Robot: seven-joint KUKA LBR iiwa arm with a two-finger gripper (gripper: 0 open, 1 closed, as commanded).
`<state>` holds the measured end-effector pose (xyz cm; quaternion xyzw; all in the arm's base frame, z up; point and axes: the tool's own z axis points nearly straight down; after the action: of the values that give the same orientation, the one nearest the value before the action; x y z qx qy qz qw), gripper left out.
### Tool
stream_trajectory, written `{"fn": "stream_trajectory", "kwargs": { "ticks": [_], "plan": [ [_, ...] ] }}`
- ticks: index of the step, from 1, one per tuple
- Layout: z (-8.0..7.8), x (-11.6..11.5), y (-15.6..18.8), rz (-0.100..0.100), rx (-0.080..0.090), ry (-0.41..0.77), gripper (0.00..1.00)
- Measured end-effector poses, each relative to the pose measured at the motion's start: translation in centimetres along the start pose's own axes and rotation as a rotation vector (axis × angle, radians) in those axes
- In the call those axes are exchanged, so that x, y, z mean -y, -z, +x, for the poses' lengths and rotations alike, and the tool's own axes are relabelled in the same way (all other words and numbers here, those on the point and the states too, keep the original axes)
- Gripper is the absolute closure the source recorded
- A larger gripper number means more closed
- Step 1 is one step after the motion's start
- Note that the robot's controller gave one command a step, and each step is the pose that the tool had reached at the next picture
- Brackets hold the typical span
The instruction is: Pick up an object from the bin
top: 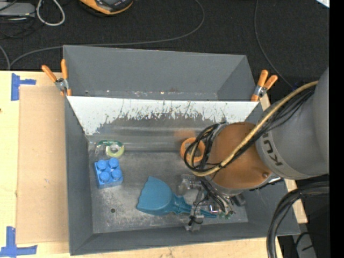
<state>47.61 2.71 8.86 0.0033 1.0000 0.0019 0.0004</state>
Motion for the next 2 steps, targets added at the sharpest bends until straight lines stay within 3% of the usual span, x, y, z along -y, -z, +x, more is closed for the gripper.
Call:
{"fn": "stream_trajectory", "kwargs": {
  "ticks": [1, 2],
  "plan": [
    [-0.8, -0.4, -0.5, 0.001, 0.001, -0.013, 0.00],
    [-2.8, 0.3, 0.0, 0.001, -0.001, 0.314, 0.00]
  ]
}}
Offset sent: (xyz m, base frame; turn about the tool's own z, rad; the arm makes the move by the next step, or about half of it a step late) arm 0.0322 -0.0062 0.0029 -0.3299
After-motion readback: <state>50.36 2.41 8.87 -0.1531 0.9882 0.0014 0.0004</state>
